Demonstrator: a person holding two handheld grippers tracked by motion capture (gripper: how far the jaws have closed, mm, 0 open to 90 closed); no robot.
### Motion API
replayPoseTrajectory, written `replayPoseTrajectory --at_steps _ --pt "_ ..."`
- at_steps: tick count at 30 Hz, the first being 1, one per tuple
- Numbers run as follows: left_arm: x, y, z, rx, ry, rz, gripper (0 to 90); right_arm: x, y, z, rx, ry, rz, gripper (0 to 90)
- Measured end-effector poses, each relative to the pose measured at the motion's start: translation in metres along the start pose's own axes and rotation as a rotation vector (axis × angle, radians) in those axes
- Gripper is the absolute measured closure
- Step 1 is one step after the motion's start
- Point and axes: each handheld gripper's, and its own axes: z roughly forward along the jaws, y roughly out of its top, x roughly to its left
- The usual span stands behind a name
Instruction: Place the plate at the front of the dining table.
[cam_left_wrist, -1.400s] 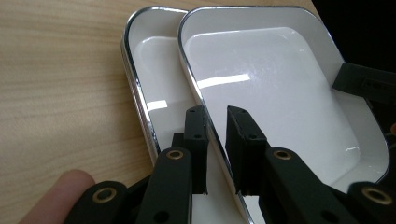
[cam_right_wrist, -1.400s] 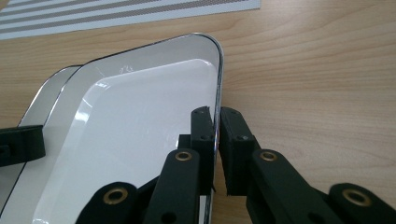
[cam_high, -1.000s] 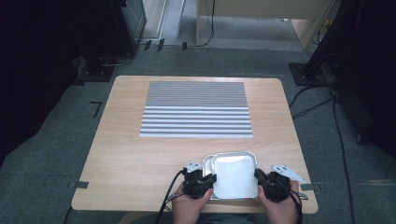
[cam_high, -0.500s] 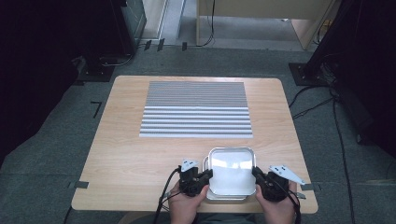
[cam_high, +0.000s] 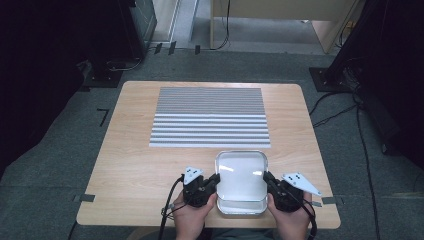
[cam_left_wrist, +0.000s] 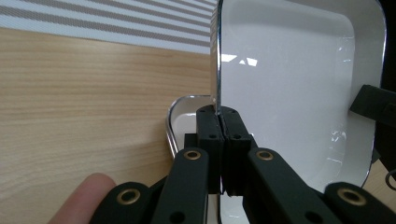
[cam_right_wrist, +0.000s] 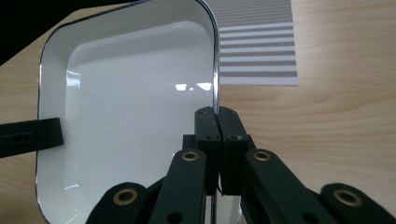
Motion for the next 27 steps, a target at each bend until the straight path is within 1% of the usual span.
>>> replayPoseTrajectory --at_steps 1,3,13,14,15,16,23,25,26,27 --pt "0.0 0.0 0.0 0.0 0.0 0.0 89.6 0.0 0.0 0.0 0.0 0.0 0.0 89.6" --pt "0.003 0.003 -0.003 -0.009 0.003 0.003 89.7 0.005 0.005 0.003 -0.013 0.012 -0.018 89.6" --pt "0.009 0.018 -0.012 -0.052 0.017 0.011 89.5 0.015 0.018 0.011 -0.031 0.036 -0.026 89.7" --pt "0.011 0.021 -0.014 -0.061 0.022 0.014 89.6 0.016 0.021 0.013 -0.042 0.045 -0.035 89.7" --pt "0.011 0.021 -0.014 -0.061 0.022 0.014 89.6 0.016 0.021 0.013 -0.042 0.045 -0.035 89.7" --pt "0.012 0.023 -0.014 -0.065 0.025 0.015 89.6 0.018 0.024 0.016 -0.046 0.056 -0.036 89.7" --pt "0.018 0.032 -0.015 -0.082 0.049 0.021 89.6 0.022 0.032 0.026 -0.036 0.073 -0.035 89.7" --pt "0.021 0.036 -0.016 -0.09 0.055 0.022 89.7 0.024 0.036 0.029 -0.041 0.08 -0.044 89.6" --pt "0.022 0.038 -0.017 -0.096 0.058 0.023 89.7 0.026 0.04 0.032 -0.047 0.089 -0.05 89.6" --pt "0.023 0.041 -0.017 -0.102 0.06 0.024 89.7 0.026 0.04 0.032 -0.047 0.089 -0.05 89.6"
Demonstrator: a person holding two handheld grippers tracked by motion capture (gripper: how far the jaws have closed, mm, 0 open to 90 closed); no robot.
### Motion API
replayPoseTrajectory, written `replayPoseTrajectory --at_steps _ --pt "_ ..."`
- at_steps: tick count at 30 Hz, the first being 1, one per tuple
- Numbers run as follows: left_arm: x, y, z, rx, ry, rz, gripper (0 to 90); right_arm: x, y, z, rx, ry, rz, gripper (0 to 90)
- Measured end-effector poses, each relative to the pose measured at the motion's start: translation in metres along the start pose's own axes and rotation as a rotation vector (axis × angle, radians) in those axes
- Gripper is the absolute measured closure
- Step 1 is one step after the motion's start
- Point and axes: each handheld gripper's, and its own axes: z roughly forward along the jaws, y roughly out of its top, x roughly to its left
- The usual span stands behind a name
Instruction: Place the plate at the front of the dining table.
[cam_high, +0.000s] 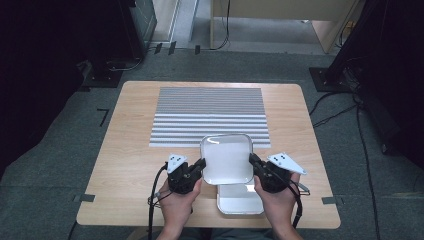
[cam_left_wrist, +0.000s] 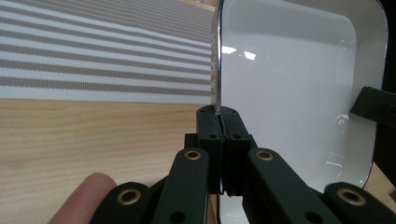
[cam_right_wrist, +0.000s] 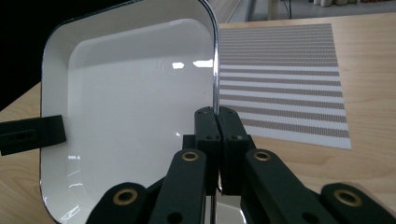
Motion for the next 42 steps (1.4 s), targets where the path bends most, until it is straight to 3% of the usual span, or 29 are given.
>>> replayPoseTrajectory --at_steps 9,20,29,42 --pt "0.012 0.021 0.003 -0.021 0.033 0.021 89.8 0.007 0.016 0.022 -0.007 0.022 0.01 89.6" --pt "0.021 0.044 0.015 -0.023 0.044 0.027 89.8 0.008 0.035 0.043 -0.014 0.02 0.01 89.7" --pt "0.03 0.069 0.039 -0.011 0.063 0.037 89.8 -0.003 0.055 0.072 0.009 0.027 0.04 89.7" --pt "0.049 0.088 0.069 -0.003 0.093 0.035 89.8 -0.013 0.071 0.113 0.051 0.027 0.065 89.8"
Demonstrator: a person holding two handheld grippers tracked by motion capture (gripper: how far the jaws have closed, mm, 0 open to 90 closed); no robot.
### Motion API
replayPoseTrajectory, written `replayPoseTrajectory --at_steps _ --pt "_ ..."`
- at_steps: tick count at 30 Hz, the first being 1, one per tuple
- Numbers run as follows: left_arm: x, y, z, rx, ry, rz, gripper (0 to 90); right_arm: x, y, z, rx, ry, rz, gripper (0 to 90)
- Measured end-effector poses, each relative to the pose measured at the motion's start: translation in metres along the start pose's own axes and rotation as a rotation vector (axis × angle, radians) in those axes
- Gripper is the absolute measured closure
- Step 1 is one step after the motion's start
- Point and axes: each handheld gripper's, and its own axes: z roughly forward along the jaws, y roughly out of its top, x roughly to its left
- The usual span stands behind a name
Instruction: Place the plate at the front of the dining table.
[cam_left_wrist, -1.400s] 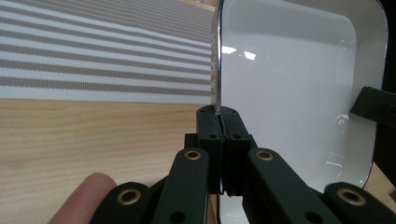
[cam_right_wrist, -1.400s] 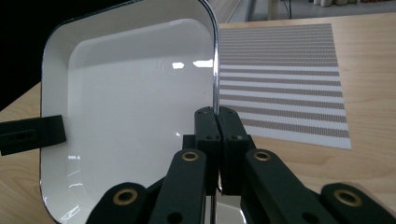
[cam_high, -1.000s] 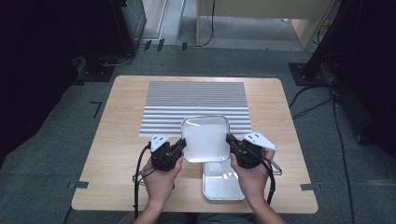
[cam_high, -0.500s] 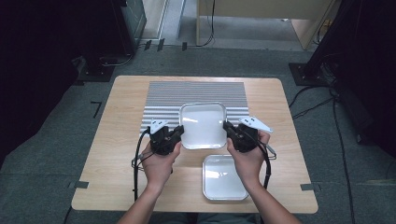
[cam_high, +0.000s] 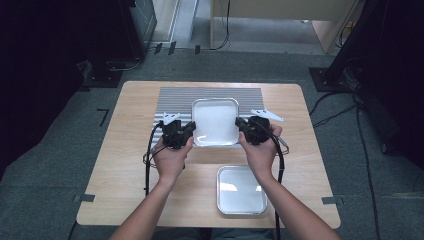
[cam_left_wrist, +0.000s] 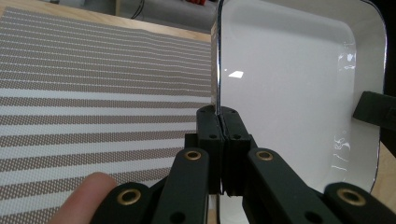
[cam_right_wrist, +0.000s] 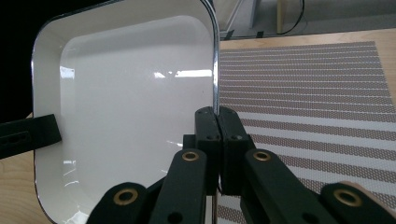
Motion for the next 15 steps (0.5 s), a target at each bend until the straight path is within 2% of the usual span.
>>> replayPoseTrajectory --at_steps 5,12,13,14,15 --pt "0.01 0.005 0.014 0.01 0.002 -0.021 89.9 -0.002 0.007 0.016 0.019 0.0 -0.01 89.7" --pt "0.021 0.014 0.038 0.033 0.021 -0.03 89.9 -0.01 0.014 0.043 0.054 -0.002 0.006 89.7" --pt "0.025 0.016 0.045 0.049 0.027 -0.029 89.9 -0.013 0.015 0.051 0.068 -0.002 0.018 89.7" --pt "0.025 0.016 0.045 0.049 0.027 -0.029 89.8 -0.013 0.015 0.051 0.068 -0.002 0.018 89.7" --pt "0.027 0.017 0.049 0.055 0.031 -0.032 89.8 -0.016 0.015 0.06 0.084 -0.001 0.032 89.7"
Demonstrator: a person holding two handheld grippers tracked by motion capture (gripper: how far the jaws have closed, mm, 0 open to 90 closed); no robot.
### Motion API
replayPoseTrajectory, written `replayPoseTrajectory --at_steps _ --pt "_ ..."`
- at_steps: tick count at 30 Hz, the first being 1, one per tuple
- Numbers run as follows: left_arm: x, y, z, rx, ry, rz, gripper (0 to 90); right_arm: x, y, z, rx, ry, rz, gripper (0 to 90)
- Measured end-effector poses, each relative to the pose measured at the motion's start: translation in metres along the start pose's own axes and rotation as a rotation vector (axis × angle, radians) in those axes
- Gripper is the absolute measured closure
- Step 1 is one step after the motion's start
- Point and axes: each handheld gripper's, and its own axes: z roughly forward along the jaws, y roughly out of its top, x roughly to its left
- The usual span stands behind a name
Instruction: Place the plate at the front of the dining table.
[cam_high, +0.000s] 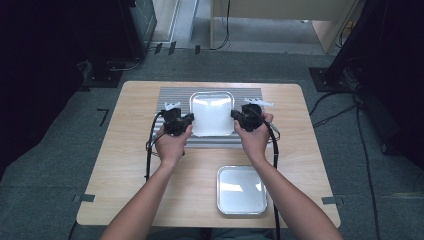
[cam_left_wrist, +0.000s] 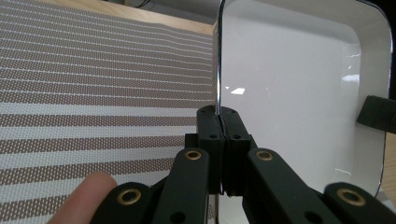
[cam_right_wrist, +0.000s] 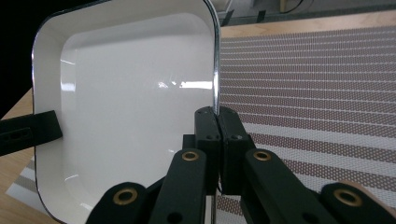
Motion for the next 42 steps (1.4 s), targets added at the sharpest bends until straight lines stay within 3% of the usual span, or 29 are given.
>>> replayPoseTrajectory --at_steps 7,8,17,24,28,30,34,42 --pt "0.011 0.006 0.03 0.067 0.034 -0.027 89.8 -0.011 0.002 0.029 0.059 -0.008 0.043 89.7" --pt "0.014 0.007 0.038 0.086 0.055 -0.024 89.8 -0.014 0.001 0.038 0.077 -0.018 0.057 89.4" --pt "0.028 0.015 0.058 0.105 0.077 -0.081 89.5 -0.016 0.006 0.069 0.107 -0.039 0.056 89.2" --pt "0.04 0.026 0.075 0.167 0.104 -0.091 89.2 -0.017 0.007 0.095 0.143 -0.053 0.083 87.9" --pt "0.046 0.03 0.081 0.185 0.09 -0.134 88.7 -0.02 0.008 0.101 0.151 -0.038 0.129 87.8" --pt "0.048 0.029 0.086 0.204 0.097 -0.153 89.0 -0.021 0.007 0.106 0.152 -0.053 0.156 87.6" --pt "0.054 0.025 0.092 0.236 0.099 -0.187 88.9 -0.017 0.004 0.109 0.157 -0.085 0.138 87.0" --pt "0.053 0.024 0.101 0.244 0.087 -0.17 87.1 -0.021 0.0 0.111 0.178 -0.109 0.134 85.7"
